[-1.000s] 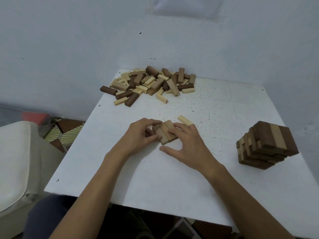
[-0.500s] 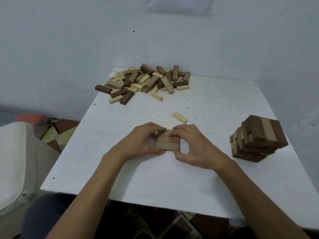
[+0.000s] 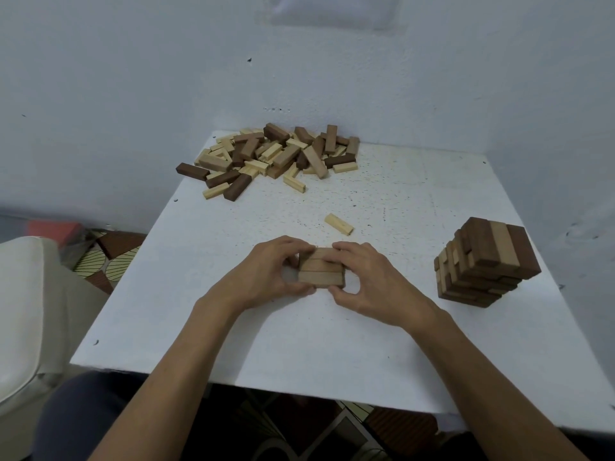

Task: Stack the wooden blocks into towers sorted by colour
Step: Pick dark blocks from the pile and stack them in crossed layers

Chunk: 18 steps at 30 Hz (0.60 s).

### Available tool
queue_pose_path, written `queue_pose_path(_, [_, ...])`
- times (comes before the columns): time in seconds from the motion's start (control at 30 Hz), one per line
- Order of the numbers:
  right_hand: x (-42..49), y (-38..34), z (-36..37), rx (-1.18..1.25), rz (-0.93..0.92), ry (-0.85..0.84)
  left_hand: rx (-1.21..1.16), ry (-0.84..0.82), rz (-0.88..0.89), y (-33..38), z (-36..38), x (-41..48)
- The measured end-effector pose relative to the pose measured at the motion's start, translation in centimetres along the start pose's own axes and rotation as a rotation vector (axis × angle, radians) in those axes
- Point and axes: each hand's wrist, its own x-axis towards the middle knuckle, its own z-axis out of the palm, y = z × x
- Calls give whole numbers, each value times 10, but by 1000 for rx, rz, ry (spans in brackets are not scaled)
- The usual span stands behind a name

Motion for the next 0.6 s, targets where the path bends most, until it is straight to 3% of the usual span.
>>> queue_pose_path(0.33, [-1,-9,-11,16,19,-3,21,2,-8,7,-3,-4])
queue_pose_path(0.6, [-20,-26,-61,-85,33,67,46,41,109,47,-19,5])
